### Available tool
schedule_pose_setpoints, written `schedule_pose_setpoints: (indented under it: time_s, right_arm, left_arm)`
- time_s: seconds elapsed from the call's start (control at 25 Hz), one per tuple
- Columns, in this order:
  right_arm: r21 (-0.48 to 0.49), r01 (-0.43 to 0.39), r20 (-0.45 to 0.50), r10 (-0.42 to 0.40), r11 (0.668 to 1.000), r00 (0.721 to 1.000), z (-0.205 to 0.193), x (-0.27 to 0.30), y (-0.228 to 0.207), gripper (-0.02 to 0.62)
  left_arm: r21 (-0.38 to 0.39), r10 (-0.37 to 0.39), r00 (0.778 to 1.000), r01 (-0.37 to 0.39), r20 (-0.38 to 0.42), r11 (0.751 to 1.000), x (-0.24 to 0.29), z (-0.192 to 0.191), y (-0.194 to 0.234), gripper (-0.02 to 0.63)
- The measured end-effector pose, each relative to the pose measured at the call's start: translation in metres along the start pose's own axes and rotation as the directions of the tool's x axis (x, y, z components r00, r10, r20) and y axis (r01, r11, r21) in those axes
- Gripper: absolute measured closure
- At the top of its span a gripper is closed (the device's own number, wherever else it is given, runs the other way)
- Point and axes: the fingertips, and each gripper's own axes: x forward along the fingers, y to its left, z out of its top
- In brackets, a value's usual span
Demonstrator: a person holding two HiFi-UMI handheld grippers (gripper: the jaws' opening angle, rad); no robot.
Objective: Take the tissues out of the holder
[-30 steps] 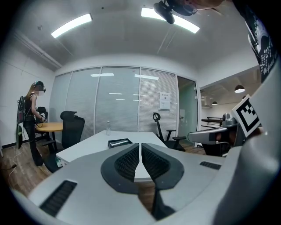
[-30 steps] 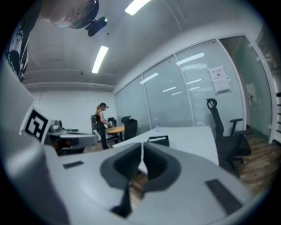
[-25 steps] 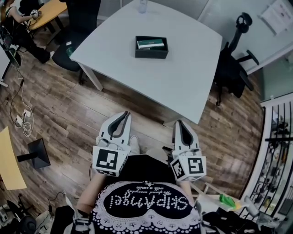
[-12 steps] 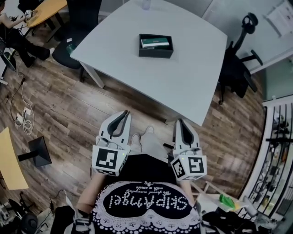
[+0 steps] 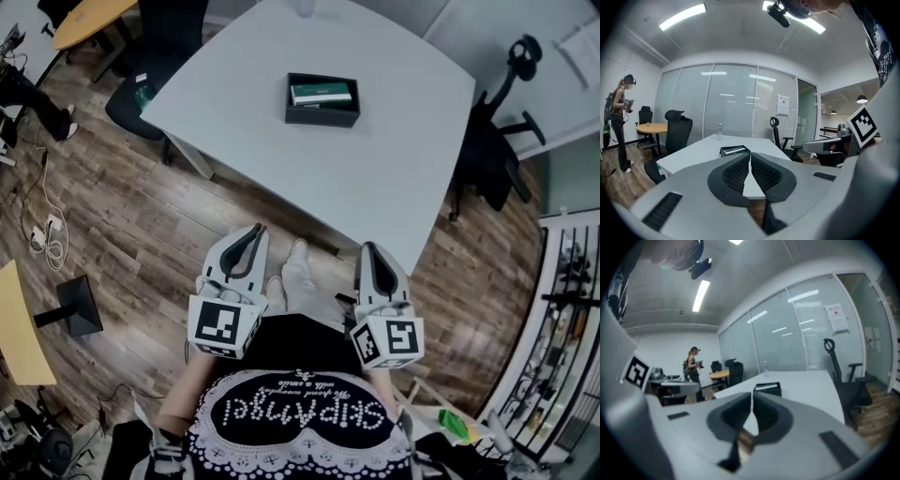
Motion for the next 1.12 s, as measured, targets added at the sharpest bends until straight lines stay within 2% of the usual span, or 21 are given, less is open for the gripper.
schedule_pose_setpoints:
  time_s: [0.28, 0.68, 1.12]
  right_arm:
    - [-0.006, -0.034, -0.001, 0.034, 0.999, 0.999, 0.023, 0.052, -0.023, 0.561]
    - [-0.024, -0.039, 0.015, 0.039, 0.999, 0.999, 0.051, 0.100, -0.073, 0.561]
    - [-0.008, -0.025, -0.007, 0.025, 1.000, 1.000, 0.051, 0.118, -0.106, 0.560]
  left_arm:
    - [0.010, 0.027, 0.999, -0.027, 0.022, 1.000, 0.053, 0.023, 0.020, 0.571]
    - [0.000, 0.042, 0.998, -0.042, 0.040, 0.999, 0.119, 0.044, 0.023, 0.571]
    - [0.003, 0.061, 0.997, -0.061, 0.052, 0.998, 0.156, 0.054, 0.020, 0.571]
